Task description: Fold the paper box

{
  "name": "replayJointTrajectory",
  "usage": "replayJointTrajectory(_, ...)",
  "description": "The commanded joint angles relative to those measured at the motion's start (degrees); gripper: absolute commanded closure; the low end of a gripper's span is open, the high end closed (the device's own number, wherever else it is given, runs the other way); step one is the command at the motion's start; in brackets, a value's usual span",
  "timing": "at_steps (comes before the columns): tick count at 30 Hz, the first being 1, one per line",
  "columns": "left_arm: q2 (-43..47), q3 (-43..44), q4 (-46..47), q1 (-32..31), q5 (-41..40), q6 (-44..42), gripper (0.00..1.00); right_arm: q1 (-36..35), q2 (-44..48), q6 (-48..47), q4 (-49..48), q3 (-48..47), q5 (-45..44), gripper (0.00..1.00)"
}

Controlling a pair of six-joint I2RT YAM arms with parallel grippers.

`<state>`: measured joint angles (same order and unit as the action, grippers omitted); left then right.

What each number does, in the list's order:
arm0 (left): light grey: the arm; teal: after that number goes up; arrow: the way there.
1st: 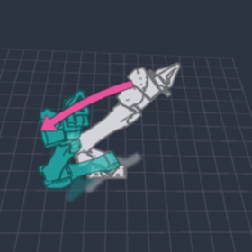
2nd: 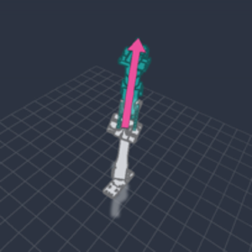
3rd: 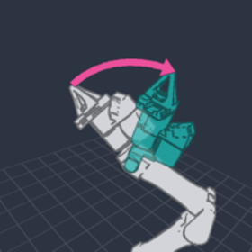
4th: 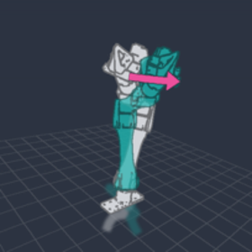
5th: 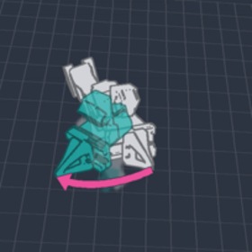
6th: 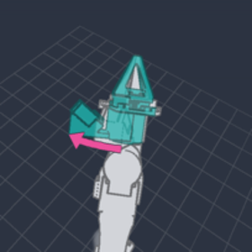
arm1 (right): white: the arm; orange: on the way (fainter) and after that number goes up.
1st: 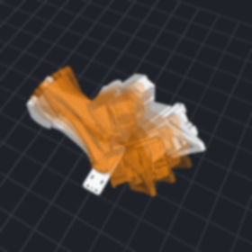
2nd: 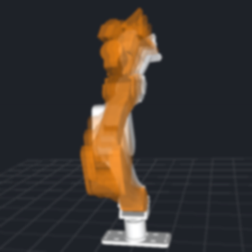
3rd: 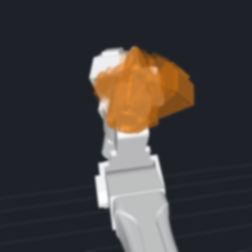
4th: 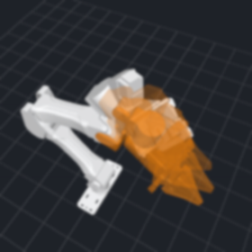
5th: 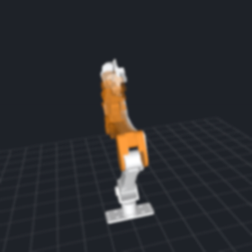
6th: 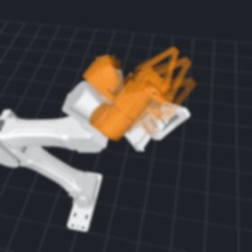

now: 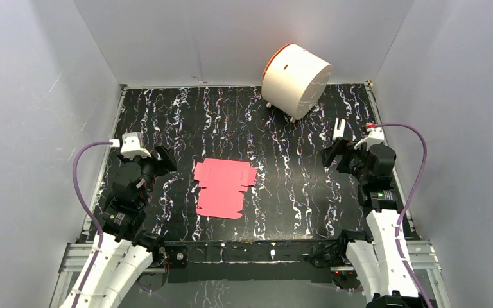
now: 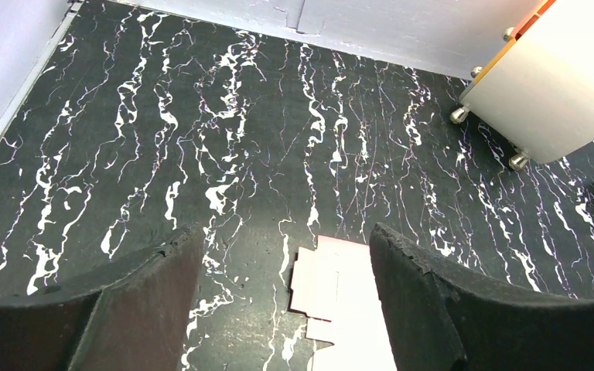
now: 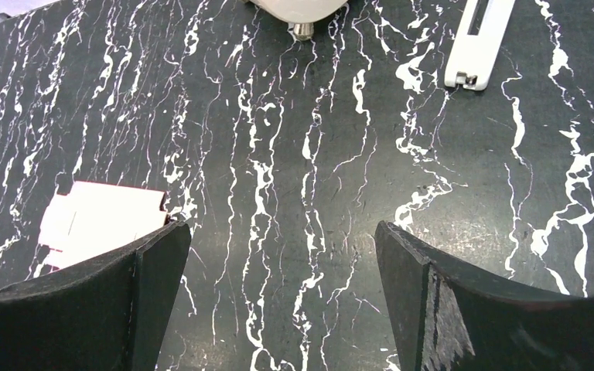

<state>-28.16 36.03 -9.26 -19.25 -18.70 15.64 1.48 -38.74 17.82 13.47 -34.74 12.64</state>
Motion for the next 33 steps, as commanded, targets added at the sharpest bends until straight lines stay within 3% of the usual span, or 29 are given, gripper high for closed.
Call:
replayJointTrajectory(1,0.45,0.38,0.76,-0.18,-0.9,0.1,0.24,0.11,-0.49,0.37,-3.37,0.56,2.04,0.01)
replayJointTrajectory(14,-7.07,1.57,-2.68,-0.22,6.6,3.34,0.24,-1.24,-4.29,9.38,-12.17,7.84,11.86,0.01)
replayJointTrajectory(17,-10.22,1.98,-5.35,-0.18,8.86,5.72,0.24,-7.2,-7.18,14.3,-18.0,10.92,12.54,0.01)
replayJointTrajectory(23,-15.15,1.22,-5.39,-0.18,16.39,10.03,0.24,-22.77,-17.22,19.86,-28.38,13.33,5.43,0.01)
replayJointTrajectory(29,-26.5,1.85,-5.16,-0.01,24.5,16.34,0.24,-33.16,-32.93,27.31,-44.33,13.19,1.96,0.09)
replayJointTrajectory(33,-31.84,2.64,-5.46,0.27,26.31,17.59,0.24,-36.11,-43.69,29.24,-50.58,9.32,1.71,0.17)
